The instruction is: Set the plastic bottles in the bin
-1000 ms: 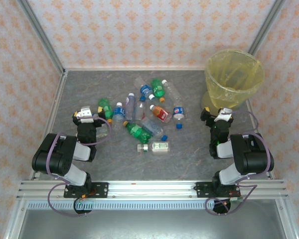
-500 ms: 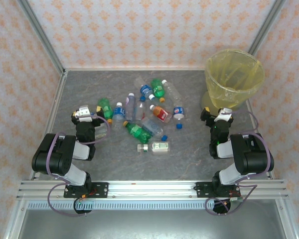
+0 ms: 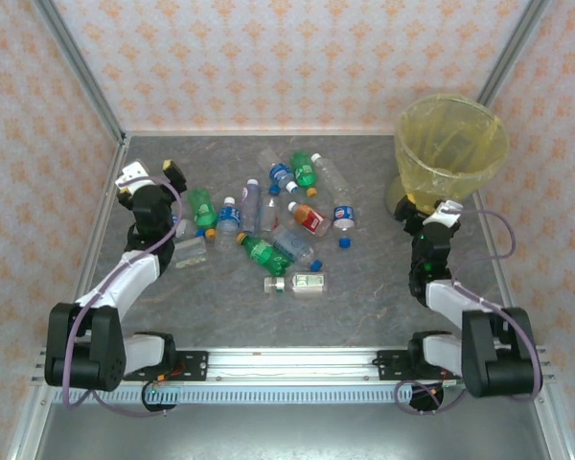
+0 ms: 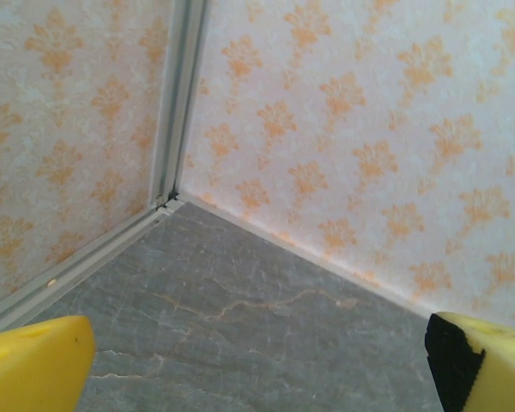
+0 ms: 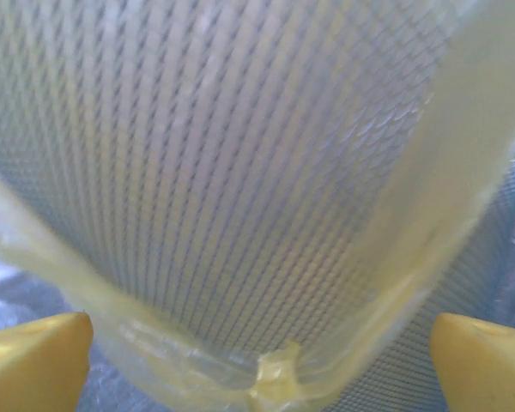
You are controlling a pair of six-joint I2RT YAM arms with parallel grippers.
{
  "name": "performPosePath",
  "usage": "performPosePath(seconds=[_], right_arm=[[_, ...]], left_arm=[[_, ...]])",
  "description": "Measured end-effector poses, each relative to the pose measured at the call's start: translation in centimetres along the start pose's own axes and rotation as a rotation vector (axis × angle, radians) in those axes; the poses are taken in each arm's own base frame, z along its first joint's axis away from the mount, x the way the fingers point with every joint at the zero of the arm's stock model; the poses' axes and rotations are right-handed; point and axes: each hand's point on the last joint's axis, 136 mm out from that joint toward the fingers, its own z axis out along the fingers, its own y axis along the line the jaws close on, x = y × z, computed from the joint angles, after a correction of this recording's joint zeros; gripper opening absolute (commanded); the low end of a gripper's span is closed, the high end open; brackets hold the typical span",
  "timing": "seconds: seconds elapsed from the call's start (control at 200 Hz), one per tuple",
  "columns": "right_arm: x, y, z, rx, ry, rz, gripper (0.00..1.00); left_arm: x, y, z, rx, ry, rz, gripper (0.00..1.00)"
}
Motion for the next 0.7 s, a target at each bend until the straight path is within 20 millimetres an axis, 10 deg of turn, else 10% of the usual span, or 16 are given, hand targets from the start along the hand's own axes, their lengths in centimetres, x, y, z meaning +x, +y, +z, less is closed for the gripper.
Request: performPosePath(seconds=[0.365,0.701], right_arm=[[-2.5,-1.2,-4.0,0.059,0.023,0.339,1.00],[0.4,3.4,-5.3,-0.127,0.269,0.293,1.00]], left_arm=[[3.3,-1.4,-2.0,0.099,0.244,-0.106,0.99],[7.2,-5.7,-4.9,0.265,0.420,-0.117,0.99]])
